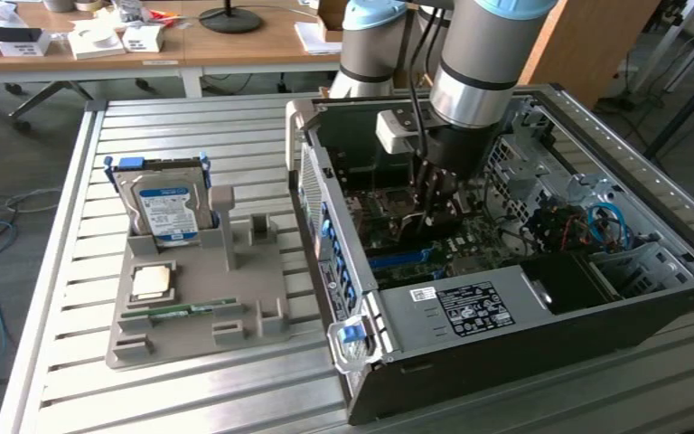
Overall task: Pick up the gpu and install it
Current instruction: 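Insert the gpu into the slot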
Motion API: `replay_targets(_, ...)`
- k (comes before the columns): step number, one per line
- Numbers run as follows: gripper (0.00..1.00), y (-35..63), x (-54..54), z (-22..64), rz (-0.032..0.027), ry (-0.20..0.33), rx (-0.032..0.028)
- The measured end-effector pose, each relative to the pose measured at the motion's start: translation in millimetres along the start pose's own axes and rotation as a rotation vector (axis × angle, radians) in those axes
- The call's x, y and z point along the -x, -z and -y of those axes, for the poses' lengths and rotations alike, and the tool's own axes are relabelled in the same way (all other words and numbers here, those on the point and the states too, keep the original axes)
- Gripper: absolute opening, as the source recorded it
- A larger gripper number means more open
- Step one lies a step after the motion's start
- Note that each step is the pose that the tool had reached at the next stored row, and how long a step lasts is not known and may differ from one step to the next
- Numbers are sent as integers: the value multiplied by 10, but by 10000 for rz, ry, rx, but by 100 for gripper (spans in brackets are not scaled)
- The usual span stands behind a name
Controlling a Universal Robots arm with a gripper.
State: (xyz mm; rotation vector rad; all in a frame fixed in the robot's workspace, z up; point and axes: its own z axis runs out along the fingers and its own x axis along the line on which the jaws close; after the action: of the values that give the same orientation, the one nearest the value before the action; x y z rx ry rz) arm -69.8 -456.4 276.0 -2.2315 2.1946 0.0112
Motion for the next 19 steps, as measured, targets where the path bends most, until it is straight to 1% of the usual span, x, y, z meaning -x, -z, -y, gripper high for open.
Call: replay_targets(19, 26, -5, 0, -37, -1, -2, -1)
